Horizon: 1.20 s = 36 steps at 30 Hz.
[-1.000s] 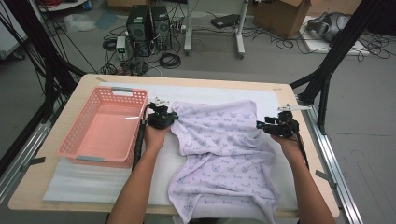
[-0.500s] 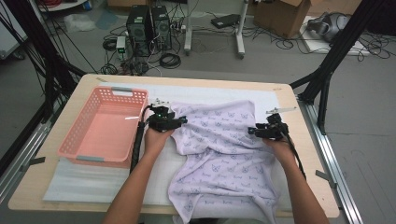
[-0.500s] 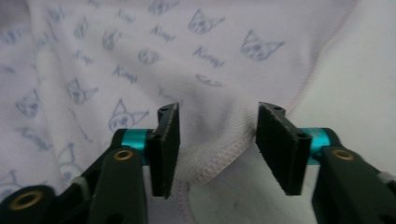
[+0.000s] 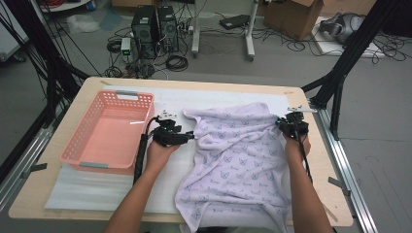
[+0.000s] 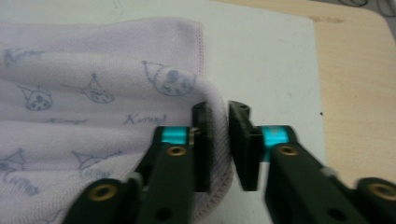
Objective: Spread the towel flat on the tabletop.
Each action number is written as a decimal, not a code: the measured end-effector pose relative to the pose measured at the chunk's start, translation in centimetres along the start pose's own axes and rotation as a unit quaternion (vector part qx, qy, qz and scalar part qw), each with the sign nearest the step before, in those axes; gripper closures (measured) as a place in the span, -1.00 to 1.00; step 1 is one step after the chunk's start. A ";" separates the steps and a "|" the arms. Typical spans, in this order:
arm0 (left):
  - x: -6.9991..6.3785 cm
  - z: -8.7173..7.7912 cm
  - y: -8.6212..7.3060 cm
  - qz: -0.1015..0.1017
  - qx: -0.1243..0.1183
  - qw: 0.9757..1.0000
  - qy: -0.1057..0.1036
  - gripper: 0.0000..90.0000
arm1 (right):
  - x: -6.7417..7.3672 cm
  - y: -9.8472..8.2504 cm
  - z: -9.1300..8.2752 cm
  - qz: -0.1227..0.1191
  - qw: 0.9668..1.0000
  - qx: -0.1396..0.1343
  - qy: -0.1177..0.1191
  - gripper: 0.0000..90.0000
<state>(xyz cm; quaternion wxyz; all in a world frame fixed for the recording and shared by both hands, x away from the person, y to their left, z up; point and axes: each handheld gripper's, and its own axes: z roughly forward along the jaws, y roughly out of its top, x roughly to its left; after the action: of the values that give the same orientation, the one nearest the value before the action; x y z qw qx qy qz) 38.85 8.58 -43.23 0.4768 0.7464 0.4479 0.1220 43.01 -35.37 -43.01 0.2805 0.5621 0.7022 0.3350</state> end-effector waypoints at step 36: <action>1.9 3.2 1.4 -0.019 -0.046 0.990 0.131 0.95 | 1.0 -2.5 -6.3 -0.035 0.989 -0.035 0.141 0.28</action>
<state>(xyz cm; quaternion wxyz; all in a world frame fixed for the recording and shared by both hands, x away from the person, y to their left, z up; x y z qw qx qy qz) 42.64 7.95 -44.24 0.4500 0.6931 0.5141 0.2299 36.43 -35.74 -41.15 0.2097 0.4744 0.7416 0.4254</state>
